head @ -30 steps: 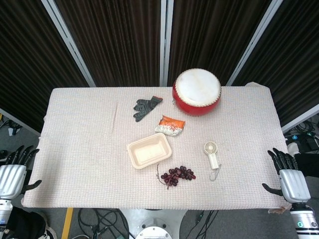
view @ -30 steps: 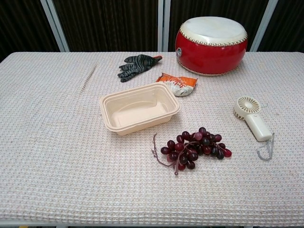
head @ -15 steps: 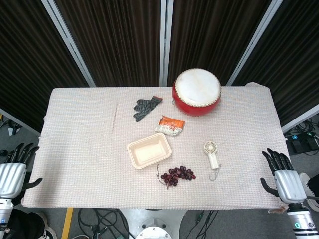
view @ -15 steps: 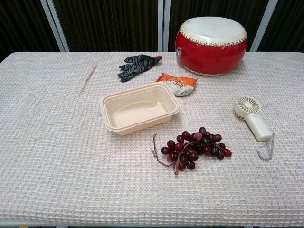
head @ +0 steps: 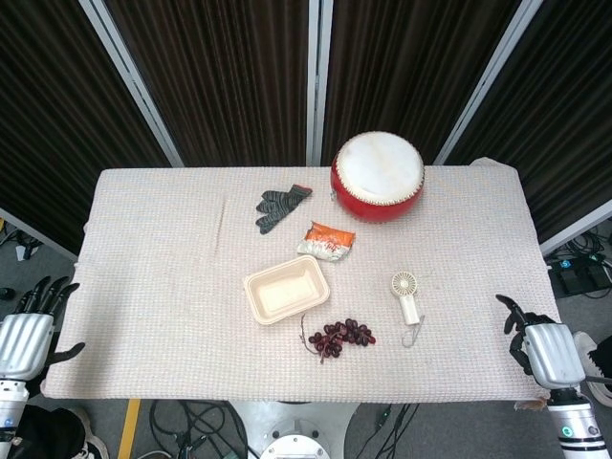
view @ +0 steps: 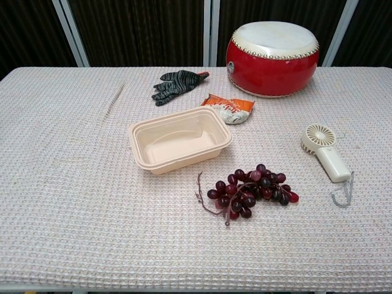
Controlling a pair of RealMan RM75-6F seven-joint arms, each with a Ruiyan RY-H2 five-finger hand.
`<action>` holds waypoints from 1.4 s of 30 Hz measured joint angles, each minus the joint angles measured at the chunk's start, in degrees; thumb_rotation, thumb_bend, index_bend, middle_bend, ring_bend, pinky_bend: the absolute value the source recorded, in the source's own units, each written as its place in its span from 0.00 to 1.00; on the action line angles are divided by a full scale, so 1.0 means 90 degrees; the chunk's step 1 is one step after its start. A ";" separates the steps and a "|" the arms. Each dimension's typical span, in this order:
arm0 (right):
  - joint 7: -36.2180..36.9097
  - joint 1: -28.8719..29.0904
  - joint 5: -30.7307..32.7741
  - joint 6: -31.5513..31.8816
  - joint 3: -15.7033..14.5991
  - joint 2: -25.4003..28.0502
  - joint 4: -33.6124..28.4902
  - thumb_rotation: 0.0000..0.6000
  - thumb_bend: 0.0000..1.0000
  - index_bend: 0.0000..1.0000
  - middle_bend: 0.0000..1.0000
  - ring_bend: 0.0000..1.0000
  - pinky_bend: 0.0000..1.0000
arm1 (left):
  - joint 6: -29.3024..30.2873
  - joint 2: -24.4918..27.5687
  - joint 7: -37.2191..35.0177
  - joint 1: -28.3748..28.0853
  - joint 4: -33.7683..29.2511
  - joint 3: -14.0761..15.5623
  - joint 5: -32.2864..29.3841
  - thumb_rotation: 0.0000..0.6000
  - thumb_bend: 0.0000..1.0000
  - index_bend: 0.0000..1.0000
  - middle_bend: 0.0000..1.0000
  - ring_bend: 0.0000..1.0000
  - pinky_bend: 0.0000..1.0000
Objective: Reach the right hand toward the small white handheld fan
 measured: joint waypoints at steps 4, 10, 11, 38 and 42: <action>-0.0123 0.0045 0.0030 -0.0118 -0.0015 -0.0016 -0.0027 1.00 1.00 0.11 0.88 0.79 0.71 | -0.0061 -0.0045 -0.0053 -0.0006 0.0081 0.0022 -0.0020 1.00 0.00 0.13 0.09 0.00 0.18; -0.0553 0.0176 0.0102 -0.0526 -0.0081 -0.0084 -0.0159 1.00 1.00 0.01 0.90 0.80 0.71 | -0.0086 -0.0098 -0.0171 -0.0005 0.0220 0.0057 0.0000 1.00 0.00 0.13 0.09 0.00 0.18; -0.0654 0.0200 0.0132 -0.0614 -0.0092 -0.0097 -0.0195 1.00 1.00 0.00 0.90 0.80 0.71 | -0.0097 -0.0114 -0.0193 -0.0007 0.0245 0.0064 0.0004 1.00 0.00 0.13 0.09 0.00 0.18; -0.1801 0.1467 0.1366 -0.2970 0.0117 -0.0962 -0.0511 1.00 1.00 0.00 0.91 0.80 0.71 | -0.0119 -0.0189 -0.0723 0.0022 0.0706 0.0146 0.0075 1.00 0.00 0.13 0.09 0.00 0.18; -0.1851 0.1552 0.1449 -0.3031 0.0126 -0.1045 -0.0483 1.00 1.00 0.00 0.91 0.80 0.71 | -0.0142 -0.0198 -0.0744 0.0020 0.0731 0.0147 0.0058 1.00 0.00 0.13 0.09 0.00 0.18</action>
